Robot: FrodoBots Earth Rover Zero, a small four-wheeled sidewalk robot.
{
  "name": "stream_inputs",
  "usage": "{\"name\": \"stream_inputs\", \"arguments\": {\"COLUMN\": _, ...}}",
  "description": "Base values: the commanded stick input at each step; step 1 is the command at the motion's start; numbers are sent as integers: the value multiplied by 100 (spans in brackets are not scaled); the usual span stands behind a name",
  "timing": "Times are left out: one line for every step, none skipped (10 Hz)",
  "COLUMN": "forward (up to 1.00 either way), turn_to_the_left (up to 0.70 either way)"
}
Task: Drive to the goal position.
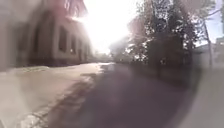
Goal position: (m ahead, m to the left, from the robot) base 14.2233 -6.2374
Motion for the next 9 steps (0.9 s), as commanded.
{"name": "stream_inputs", "arguments": {"forward": 85, "turn_to_the_left": 0}}
{"name": "stream_inputs", "arguments": {"forward": 85, "turn_to_the_left": 0}}
{"name": "stream_inputs", "arguments": {"forward": 85, "turn_to_the_left": 0}}
{"name": "stream_inputs", "arguments": {"forward": 85, "turn_to_the_left": 0}}
{"name": "stream_inputs", "arguments": {"forward": 85, "turn_to_the_left": 0}}
{"name": "stream_inputs", "arguments": {"forward": 85, "turn_to_the_left": 0}}
{"name": "stream_inputs", "arguments": {"forward": 85, "turn_to_the_left": 0}}
{"name": "stream_inputs", "arguments": {"forward": 85, "turn_to_the_left": 0}}
{"name": "stream_inputs", "arguments": {"forward": 85, "turn_to_the_left": 0}}
